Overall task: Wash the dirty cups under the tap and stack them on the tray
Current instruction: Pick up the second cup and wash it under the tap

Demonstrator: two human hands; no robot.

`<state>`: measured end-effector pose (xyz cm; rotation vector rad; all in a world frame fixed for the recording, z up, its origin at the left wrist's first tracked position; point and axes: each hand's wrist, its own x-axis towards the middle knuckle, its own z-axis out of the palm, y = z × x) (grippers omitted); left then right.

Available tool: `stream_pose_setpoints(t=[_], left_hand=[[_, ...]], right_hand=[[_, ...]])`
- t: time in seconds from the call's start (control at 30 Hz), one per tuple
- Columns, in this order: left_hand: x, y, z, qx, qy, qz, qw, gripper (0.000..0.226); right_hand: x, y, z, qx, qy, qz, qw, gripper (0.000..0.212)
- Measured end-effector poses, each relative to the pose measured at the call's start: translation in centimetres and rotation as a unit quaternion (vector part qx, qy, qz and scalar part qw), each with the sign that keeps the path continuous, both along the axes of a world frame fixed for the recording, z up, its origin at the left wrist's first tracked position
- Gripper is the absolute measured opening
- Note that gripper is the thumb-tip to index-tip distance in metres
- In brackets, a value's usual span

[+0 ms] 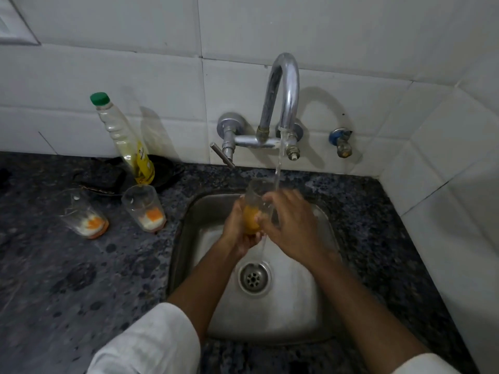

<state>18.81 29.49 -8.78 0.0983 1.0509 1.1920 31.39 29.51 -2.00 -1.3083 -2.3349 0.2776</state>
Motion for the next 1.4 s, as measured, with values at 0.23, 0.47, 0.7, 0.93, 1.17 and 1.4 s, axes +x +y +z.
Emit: stream_pose_setpoints(t=[0.23, 0.47, 0.7, 0.93, 1.17, 1.4], left_hand=[[-1.8, 0.8, 0.5, -0.083, 0.206, -0.122, 0.967, 0.044], [-2.0, 1.5, 0.3, -0.107, 0.119, -0.150, 0.976, 0.050], [-2.5, 1.5, -0.7, 0.027, 0.072, -0.183, 0.980, 0.039], [-0.3, 0.8, -0.6, 0.043, -0.016, -0.018, 0.999, 0.036], [-0.1, -0.3, -0.9, 0.150, -0.098, 0.017, 0.984, 0.035], [-0.6, -0.6, 0.0, 0.092, -0.018, -0.083, 0.992, 0.049]], right_hand=[[0.3, 1.3, 2.1, 0.006, -0.250, 0.092, 0.964, 0.028], [-0.9, -0.4, -0.6, 0.097, -0.116, 0.019, 0.988, 0.029], [-0.6, 0.5, -1.3, -0.332, 0.095, 0.049, 0.937, 0.014], [0.0, 0.2, -3.8, -0.287, 0.083, 0.124, 0.946, 0.029], [-1.5, 0.3, -3.3, -0.420, 0.339, -0.005, 0.842, 0.028], [1.2, 1.6, -3.7, -0.166, -0.094, 0.143, 0.971, 0.020]])
